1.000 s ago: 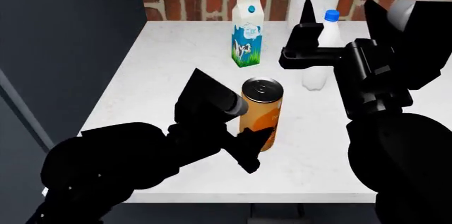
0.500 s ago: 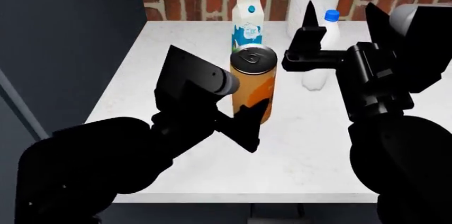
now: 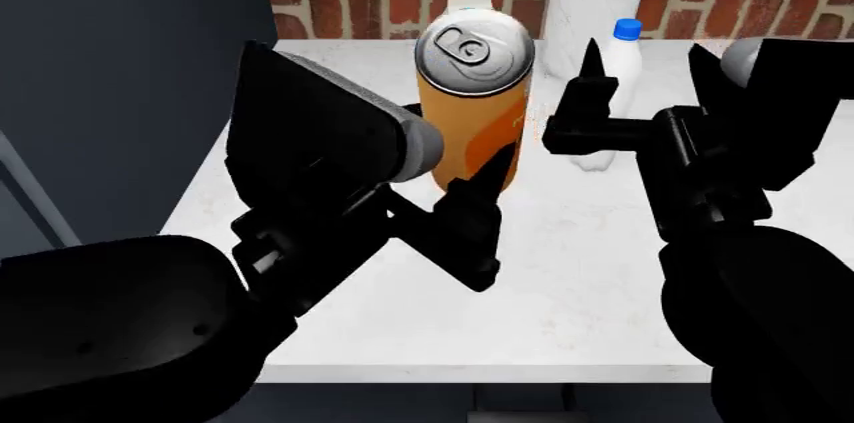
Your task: Move the drinks to the dining counter.
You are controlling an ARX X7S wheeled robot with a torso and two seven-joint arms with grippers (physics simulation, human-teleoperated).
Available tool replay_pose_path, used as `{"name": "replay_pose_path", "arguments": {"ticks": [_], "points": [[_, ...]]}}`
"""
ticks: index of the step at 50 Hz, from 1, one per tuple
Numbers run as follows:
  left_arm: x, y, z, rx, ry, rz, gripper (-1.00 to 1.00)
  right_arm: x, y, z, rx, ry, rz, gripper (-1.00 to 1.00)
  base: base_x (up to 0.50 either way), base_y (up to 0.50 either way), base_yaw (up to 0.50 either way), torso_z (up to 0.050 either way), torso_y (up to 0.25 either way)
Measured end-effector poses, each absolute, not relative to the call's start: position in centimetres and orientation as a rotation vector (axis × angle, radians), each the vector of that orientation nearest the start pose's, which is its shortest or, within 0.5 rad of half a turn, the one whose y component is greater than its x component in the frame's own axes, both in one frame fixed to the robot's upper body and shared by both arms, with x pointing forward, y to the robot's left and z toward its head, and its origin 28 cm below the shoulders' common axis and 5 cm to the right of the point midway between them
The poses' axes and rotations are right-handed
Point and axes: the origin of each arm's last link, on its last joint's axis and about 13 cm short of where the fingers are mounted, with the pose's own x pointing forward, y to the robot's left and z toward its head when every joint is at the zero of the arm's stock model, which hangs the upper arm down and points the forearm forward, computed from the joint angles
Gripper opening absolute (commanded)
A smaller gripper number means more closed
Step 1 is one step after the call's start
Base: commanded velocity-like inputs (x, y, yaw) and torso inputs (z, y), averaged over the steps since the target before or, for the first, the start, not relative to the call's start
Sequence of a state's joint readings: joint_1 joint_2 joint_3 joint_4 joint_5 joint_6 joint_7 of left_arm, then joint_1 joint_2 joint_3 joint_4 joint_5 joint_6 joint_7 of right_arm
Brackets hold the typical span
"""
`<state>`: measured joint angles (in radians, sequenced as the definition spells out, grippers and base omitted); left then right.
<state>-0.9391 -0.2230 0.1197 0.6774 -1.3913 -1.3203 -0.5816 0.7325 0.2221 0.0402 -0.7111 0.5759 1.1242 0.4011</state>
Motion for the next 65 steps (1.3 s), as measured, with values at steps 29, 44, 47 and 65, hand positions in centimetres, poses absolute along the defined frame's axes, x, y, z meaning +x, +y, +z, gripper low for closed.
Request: {"name": "replay_pose_path", "arguments": {"ticks": [29, 44, 47, 65], "points": [[20.7, 17.4, 27.9, -0.011, -0.162, -0.607, -1.0, 27.5, -12.0, 22.9, 0.044, -0.16, -0.056, 1.0, 0.0, 0.0, 0.0, 0.0, 0.0], [20.6, 17.3, 27.9, -0.012, -0.161, -0.615, -1.0, 29.1, -12.8, 21.3, 0.048, -0.088, -0.077, 1.0, 0.0, 0.0, 0.0, 0.0, 0.0], [20.6, 17.3, 27.9, -0.011, -0.16, -0.616, -1.0, 29.4, -12.9, 21.0, 0.048, -0.075, -0.078, 1.0, 0.0, 0.0, 0.0, 0.0, 0.003], [20.8, 17.2, 27.7, -0.007, -0.15, -0.619, -1.0, 31.7, -13.3, 20.9, 0.035, -0.018, -0.075, 1.0, 0.0, 0.0, 0.0, 0.0, 0.0]]}}
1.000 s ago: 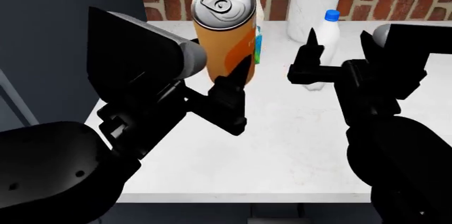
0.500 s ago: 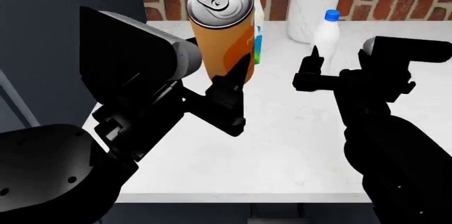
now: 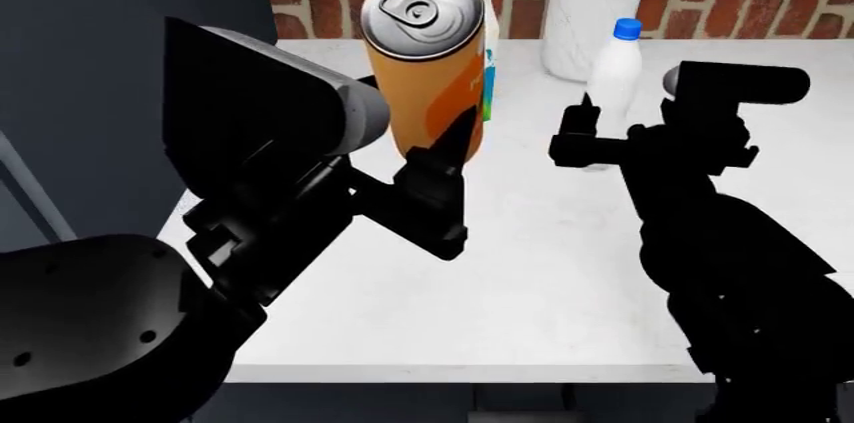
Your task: Move the drinks to the dining counter.
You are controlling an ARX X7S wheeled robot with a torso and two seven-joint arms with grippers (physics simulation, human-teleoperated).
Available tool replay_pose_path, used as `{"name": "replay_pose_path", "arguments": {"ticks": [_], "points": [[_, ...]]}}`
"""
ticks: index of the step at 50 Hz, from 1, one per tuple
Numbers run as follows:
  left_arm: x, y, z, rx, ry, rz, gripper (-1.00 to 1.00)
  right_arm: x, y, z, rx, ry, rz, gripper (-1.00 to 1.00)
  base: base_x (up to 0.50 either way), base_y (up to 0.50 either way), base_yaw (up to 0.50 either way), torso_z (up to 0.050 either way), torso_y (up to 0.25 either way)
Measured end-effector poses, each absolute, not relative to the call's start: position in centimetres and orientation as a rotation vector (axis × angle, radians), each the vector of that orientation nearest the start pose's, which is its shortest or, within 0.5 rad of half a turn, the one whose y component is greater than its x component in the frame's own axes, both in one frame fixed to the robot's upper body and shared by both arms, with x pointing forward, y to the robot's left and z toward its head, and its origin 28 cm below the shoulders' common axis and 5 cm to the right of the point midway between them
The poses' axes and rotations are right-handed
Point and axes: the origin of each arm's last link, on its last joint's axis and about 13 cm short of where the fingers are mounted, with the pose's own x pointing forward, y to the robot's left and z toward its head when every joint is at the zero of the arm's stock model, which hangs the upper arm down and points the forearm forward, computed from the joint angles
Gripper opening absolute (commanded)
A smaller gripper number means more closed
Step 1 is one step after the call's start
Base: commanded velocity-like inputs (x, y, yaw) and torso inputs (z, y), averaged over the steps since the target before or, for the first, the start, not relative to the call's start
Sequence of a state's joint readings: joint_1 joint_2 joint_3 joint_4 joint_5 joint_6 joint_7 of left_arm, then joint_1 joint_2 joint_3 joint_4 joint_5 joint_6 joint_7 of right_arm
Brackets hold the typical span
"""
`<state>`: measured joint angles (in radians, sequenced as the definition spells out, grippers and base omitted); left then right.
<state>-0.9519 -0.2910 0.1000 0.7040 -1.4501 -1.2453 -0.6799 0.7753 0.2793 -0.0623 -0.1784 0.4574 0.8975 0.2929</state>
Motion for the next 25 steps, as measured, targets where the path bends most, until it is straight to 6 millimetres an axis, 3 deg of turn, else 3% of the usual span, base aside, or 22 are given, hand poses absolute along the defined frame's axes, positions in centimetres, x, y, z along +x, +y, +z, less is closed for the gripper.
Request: {"name": "replay_pose_path", "arguments": {"ticks": [25], "points": [[20.9, 16.9, 27.2, 0.0, -0.134, -0.633, -1.0, 35.6, -14.0, 20.4, 0.013, 0.082, -0.062, 1.0, 0.0, 0.0, 0.0, 0.0, 0.0]]}}
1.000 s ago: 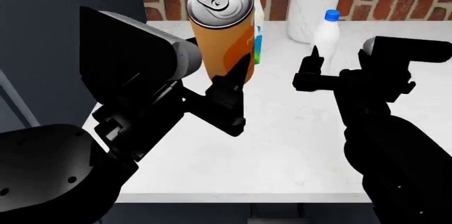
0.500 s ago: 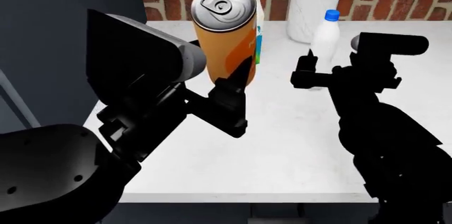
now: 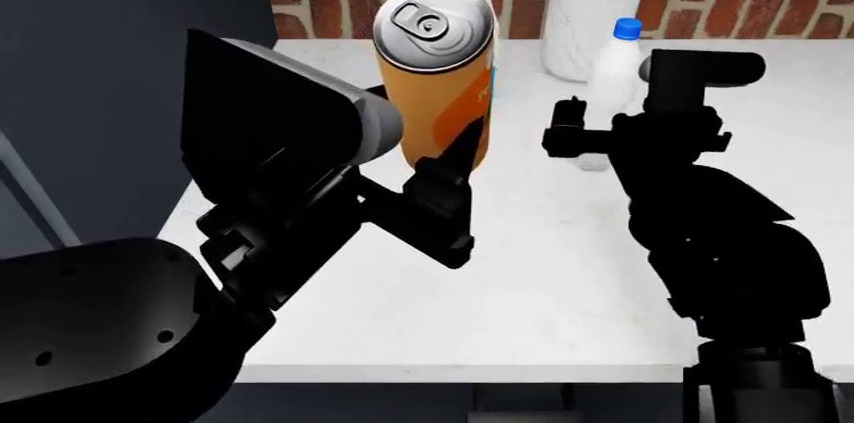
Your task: Move the drinks to the dining counter.
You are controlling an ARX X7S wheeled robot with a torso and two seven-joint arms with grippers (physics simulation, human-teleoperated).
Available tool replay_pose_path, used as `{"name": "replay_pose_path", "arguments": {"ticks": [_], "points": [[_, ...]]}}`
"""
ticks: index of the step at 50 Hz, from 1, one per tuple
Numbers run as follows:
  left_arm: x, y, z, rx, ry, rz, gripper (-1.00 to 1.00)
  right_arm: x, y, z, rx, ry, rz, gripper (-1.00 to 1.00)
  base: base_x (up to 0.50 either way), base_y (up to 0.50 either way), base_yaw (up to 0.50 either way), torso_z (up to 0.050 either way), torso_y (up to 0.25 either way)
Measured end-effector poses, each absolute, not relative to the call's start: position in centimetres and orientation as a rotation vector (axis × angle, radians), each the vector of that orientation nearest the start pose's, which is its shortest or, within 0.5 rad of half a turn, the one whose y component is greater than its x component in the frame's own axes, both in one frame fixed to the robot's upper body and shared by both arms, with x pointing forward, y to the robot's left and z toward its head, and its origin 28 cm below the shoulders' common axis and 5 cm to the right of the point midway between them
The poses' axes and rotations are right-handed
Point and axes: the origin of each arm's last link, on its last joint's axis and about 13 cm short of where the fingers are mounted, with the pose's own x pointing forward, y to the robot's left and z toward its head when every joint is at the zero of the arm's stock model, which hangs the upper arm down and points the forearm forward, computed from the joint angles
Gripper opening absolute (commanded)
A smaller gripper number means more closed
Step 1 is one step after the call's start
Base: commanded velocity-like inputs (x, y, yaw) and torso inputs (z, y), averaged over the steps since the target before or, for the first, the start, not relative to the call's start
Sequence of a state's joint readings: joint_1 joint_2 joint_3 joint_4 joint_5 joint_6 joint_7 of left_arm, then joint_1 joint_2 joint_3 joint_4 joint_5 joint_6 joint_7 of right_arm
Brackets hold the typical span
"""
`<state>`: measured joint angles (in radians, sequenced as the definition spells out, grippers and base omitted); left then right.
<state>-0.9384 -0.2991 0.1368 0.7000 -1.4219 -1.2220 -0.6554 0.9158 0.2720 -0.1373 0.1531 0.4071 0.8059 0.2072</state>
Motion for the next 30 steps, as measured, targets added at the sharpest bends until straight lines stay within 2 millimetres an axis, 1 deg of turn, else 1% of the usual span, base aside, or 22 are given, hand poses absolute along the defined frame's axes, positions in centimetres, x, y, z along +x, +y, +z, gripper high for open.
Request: {"name": "replay_pose_path", "arguments": {"ticks": [6, 7, 14, 21, 26, 30], "points": [[20.9, 16.8, 27.2, 0.004, -0.131, -0.639, -1.0, 36.4, -13.9, 20.4, 0.008, 0.099, -0.039, 1.0, 0.0, 0.0, 0.0, 0.0, 0.0], [20.9, 16.8, 27.1, 0.004, -0.131, -0.64, -1.0, 36.4, -13.9, 20.4, 0.007, 0.101, -0.038, -1.0, 0.0, 0.0, 0.0, 0.0, 0.0], [20.9, 16.9, 27.1, 0.004, -0.129, -0.64, -1.0, 36.6, -14.2, 20.5, 0.007, 0.1, -0.046, -1.0, 0.0, 0.0, 0.0, 0.0, 0.0], [20.9, 16.9, 27.0, 0.002, -0.128, -0.638, -1.0, 36.3, -14.3, 20.4, 0.013, 0.098, -0.052, -1.0, 0.0, 0.0, 0.0, 0.0, 0.001], [20.9, 17.0, 27.0, -0.001, -0.128, -0.634, -1.0, 35.7, -14.2, 20.6, 0.013, 0.074, -0.036, -1.0, 0.0, 0.0, 0.0, 0.0, 0.0], [20.9, 17.1, 27.0, -0.002, -0.128, -0.631, -1.0, 34.9, -14.0, 21.3, 0.014, 0.025, -0.026, -1.0, 0.0, 0.0, 0.0, 0.0, 0.003]]}}
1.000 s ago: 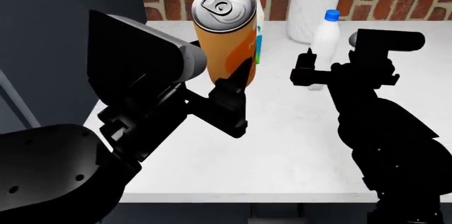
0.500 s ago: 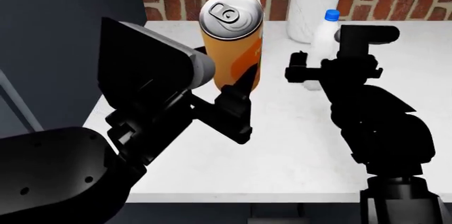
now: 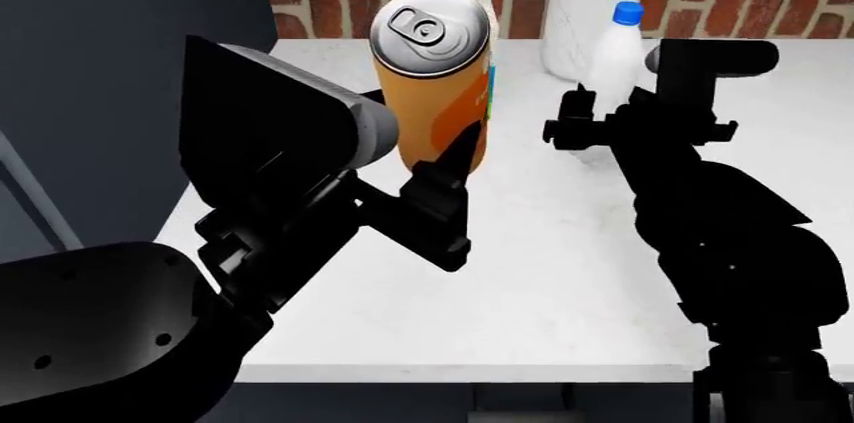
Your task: Move the drinks to the dining counter.
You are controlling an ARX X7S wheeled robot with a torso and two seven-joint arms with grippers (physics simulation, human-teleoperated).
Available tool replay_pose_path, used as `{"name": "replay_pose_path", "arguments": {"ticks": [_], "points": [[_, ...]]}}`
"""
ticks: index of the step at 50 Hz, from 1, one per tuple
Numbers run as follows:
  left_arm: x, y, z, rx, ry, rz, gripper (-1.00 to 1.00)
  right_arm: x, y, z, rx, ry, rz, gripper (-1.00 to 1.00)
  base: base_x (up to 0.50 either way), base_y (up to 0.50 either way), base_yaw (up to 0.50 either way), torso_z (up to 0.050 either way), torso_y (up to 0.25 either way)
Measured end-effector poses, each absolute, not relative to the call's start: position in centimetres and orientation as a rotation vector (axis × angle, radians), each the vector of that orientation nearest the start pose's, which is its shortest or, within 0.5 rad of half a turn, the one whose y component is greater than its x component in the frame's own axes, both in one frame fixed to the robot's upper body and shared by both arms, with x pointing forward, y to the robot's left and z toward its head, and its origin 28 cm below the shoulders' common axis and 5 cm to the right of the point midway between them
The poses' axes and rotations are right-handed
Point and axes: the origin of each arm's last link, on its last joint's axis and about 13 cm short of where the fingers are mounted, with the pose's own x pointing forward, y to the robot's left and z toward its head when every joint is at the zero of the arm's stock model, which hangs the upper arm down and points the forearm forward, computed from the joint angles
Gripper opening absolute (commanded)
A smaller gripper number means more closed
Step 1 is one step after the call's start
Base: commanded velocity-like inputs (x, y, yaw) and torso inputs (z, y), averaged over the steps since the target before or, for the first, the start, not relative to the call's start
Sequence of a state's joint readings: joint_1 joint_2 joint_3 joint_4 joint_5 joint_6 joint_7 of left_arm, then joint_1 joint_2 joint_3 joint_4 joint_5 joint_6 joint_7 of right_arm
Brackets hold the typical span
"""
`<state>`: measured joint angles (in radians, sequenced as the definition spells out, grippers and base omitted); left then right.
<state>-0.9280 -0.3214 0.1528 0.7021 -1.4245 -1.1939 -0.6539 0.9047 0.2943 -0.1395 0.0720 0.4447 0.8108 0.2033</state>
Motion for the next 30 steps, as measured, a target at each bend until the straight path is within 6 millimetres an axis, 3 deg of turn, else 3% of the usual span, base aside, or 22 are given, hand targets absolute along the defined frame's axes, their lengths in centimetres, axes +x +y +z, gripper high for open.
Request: {"name": "replay_pose_path", "arguments": {"ticks": [15, 30], "points": [[20.8, 17.2, 27.0, -0.007, -0.132, -0.624, -1.0, 30.5, -11.9, 25.0, -0.025, -0.153, 0.072, -1.0, -0.02, 0.0, 0.0, 0.0, 0.001], [20.7, 17.3, 27.0, -0.009, -0.137, -0.62, -1.0, 28.8, -10.9, 25.8, -0.053, -0.209, 0.118, -1.0, -0.49, 0.06, 0.0, 0.0, 0.0]]}}
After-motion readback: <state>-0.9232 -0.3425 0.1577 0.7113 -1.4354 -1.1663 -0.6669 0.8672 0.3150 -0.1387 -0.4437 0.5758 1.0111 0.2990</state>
